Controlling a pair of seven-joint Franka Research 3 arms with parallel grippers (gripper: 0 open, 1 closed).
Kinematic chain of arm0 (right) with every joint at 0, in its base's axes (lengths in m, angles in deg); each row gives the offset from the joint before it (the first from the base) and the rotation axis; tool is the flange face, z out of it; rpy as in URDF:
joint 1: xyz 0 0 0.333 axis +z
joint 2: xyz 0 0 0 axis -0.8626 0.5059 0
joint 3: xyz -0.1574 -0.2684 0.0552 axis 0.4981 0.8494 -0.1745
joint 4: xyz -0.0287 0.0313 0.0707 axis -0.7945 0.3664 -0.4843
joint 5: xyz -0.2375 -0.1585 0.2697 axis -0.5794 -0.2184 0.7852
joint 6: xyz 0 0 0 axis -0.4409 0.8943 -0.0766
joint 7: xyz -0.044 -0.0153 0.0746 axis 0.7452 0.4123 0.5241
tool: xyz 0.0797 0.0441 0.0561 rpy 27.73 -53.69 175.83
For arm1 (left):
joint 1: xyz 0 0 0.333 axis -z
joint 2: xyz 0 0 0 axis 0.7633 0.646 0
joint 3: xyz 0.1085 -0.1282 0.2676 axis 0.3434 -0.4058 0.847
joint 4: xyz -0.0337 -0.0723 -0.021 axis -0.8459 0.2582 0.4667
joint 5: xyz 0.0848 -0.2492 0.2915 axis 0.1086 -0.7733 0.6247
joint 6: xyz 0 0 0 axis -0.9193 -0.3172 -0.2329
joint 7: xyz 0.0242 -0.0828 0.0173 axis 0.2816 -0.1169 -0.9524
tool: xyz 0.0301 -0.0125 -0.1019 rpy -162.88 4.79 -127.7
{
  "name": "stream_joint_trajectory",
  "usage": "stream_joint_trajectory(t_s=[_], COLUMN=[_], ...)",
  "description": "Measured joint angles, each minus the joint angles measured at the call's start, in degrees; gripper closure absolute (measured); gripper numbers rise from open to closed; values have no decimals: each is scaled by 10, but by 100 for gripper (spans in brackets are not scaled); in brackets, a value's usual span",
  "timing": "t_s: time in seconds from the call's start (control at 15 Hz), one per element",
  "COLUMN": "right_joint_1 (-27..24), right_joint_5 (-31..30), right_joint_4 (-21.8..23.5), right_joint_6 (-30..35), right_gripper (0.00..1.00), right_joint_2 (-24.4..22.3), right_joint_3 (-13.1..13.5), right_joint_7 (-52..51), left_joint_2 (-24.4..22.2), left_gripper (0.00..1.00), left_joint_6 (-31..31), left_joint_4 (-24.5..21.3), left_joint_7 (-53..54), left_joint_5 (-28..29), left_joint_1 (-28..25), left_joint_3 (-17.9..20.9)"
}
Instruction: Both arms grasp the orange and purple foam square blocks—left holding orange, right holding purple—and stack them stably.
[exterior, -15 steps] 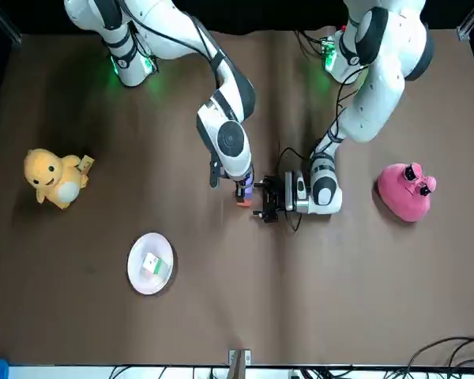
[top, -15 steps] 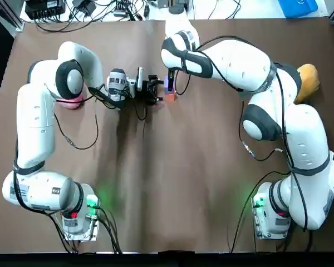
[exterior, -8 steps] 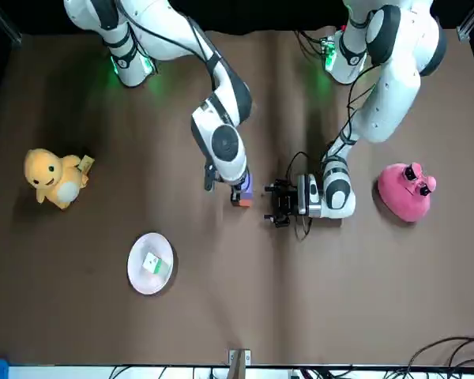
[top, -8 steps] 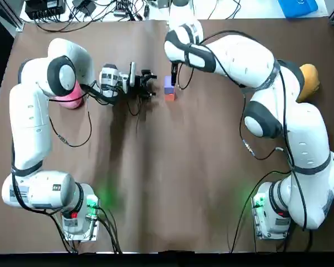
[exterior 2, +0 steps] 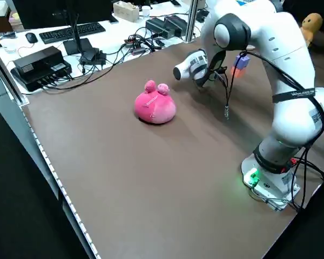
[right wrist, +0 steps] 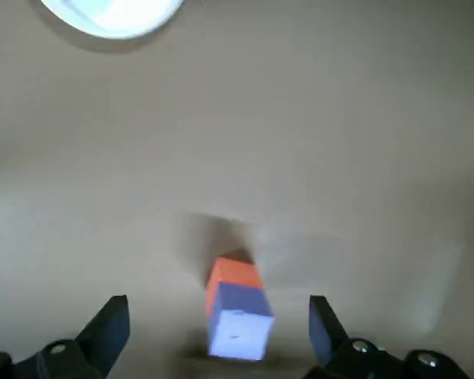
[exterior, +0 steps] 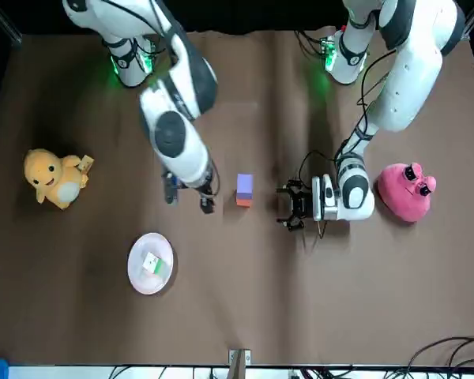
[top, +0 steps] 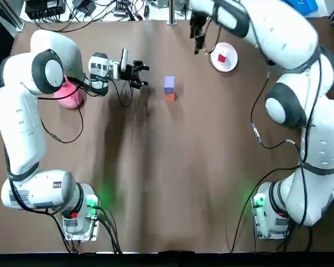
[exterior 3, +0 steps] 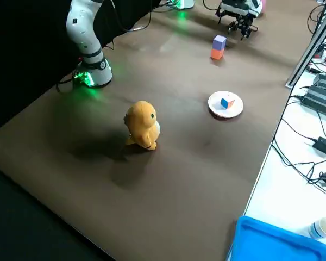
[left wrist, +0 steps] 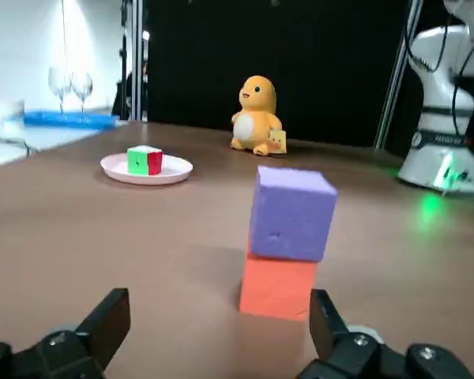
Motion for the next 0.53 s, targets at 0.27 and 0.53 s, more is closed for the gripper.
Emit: stream_joint_trajectory(t_s=[0.27, 0.53], right_joint_1=[-61, -140], right_joint_5=[-1, -20], right_joint_4=[-1, 0], right_joint_6=[109, 188], right_gripper=[0, 0], right_joint_2=[-56, -106], right_joint_3=[4, 6], right_joint_7=[-207, -452], left_joint_2=[-53, -110], left_gripper=[0, 0], left_joint_6=[0, 3], left_joint_4=[-17, -59], left_joint_7=[-148, -275], left_joint_5=[42, 56], left_joint_1=[-7, -18], left_joint_3=[1, 3])
